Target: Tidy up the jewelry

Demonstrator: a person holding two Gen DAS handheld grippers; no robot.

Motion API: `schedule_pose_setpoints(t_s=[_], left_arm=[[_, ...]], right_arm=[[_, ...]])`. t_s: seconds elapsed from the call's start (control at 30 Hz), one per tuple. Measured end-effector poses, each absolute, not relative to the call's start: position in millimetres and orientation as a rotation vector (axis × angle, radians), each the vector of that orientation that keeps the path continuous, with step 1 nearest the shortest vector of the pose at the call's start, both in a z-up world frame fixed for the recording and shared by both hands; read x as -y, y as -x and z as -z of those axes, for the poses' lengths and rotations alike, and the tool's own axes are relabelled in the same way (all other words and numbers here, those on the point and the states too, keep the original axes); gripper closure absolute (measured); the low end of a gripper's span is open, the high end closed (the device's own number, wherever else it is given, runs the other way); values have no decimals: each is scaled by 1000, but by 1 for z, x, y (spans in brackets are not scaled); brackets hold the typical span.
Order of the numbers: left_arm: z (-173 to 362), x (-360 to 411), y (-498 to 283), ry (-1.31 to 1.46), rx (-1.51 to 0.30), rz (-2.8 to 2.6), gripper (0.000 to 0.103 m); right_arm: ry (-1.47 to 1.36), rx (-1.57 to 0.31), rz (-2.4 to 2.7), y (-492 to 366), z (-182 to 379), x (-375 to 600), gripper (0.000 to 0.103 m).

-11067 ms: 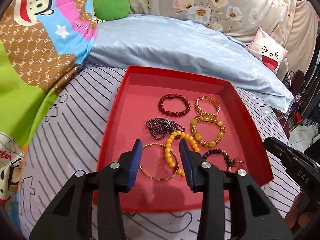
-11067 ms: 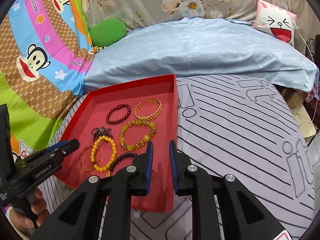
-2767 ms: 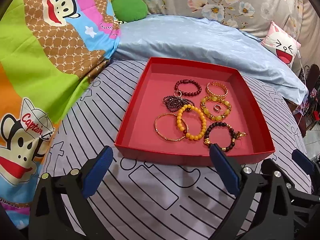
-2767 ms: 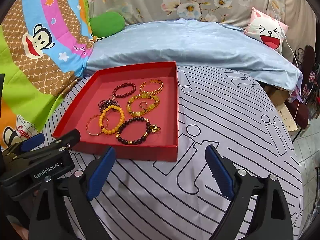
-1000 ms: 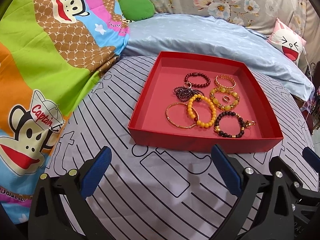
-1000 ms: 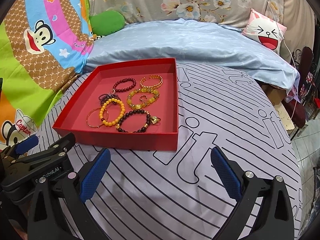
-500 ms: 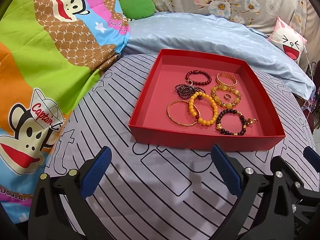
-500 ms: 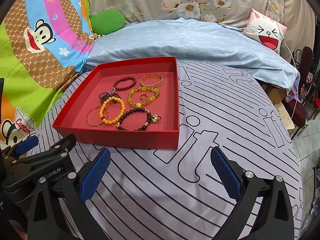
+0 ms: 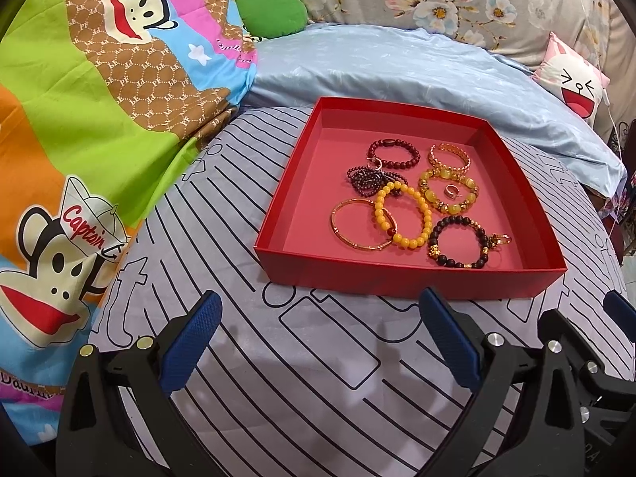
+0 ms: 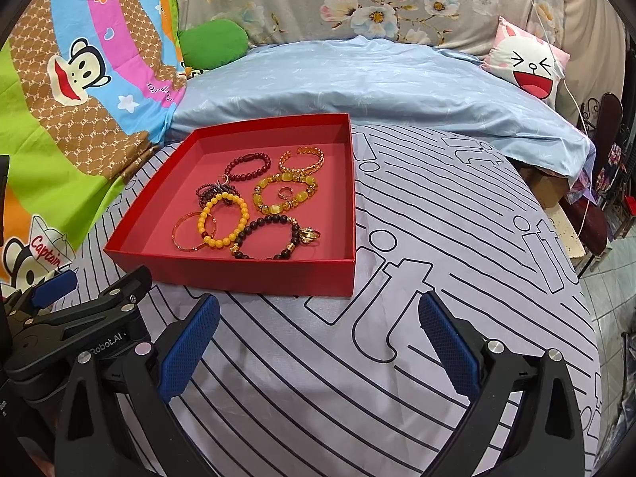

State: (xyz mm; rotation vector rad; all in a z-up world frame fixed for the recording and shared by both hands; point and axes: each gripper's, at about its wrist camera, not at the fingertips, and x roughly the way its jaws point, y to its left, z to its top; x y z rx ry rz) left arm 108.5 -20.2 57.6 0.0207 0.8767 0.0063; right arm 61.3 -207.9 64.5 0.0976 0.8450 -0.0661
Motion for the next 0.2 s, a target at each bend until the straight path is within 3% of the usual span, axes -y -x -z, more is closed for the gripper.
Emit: schedule_pose_setpoints(t_s=[0.2], left_arm=[[-57, 21, -109, -16, -877, -4, 8]], right_arm=[[-98, -844, 68, -61, -64, 208, 6]])
